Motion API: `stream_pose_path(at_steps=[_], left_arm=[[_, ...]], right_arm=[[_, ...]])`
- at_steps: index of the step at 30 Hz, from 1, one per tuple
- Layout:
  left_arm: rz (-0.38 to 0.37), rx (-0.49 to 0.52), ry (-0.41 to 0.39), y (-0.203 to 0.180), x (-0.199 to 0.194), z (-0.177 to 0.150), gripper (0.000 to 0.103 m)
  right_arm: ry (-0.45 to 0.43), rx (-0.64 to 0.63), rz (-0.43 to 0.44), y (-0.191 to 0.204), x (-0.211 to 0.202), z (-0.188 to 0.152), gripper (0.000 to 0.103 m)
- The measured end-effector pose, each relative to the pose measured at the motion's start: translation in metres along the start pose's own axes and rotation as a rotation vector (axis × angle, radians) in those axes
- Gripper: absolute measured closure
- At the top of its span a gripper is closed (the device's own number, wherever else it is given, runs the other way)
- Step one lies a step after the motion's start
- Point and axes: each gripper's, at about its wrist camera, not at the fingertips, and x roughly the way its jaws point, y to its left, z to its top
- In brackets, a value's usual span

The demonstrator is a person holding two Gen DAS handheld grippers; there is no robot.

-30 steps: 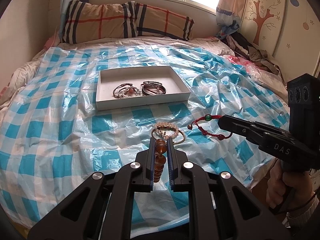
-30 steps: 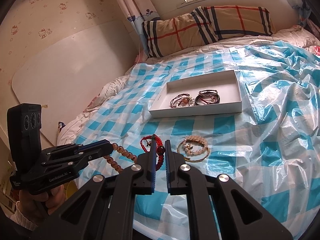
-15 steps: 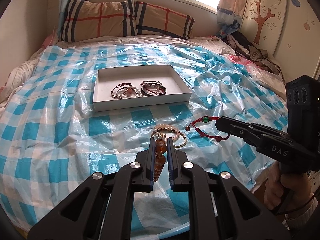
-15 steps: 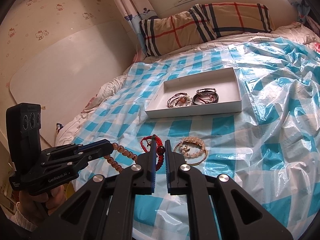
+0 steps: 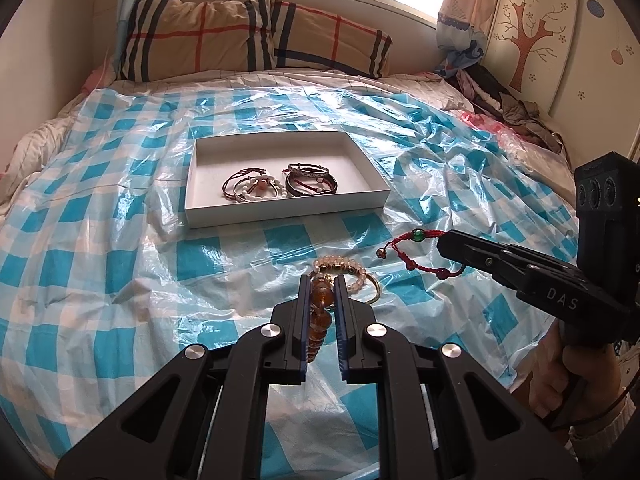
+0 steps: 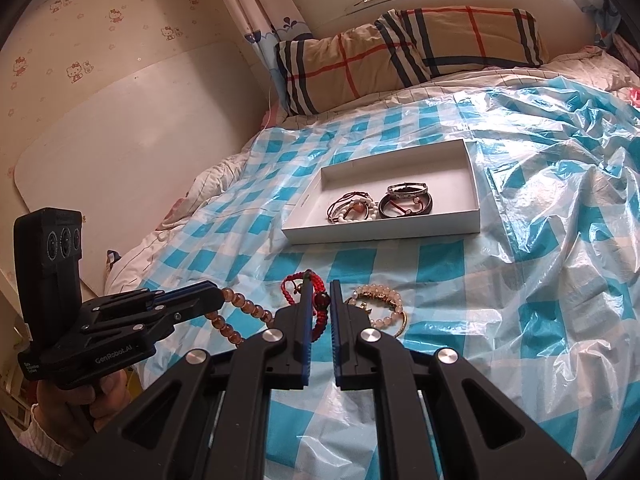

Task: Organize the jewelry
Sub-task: 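Carry the amber and red cord bracelets into the white box, open both tools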

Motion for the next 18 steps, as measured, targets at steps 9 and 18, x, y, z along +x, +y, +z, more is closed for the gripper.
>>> stream_pose_path(at_steps=[9,18], left_arm=[[-0.004,-0.01,0.002,0.011,0.019,0.017,0.093],[-0.008,-0.02,-0.006,0.022,0.056,0.052,0.093]], right_arm=[[-0.008,-0.014,-0.009,-0.013,0.014,0.017,0.094],[-0.015,-0.007,-0.019,-0.036,0.049,0.044,0.094]])
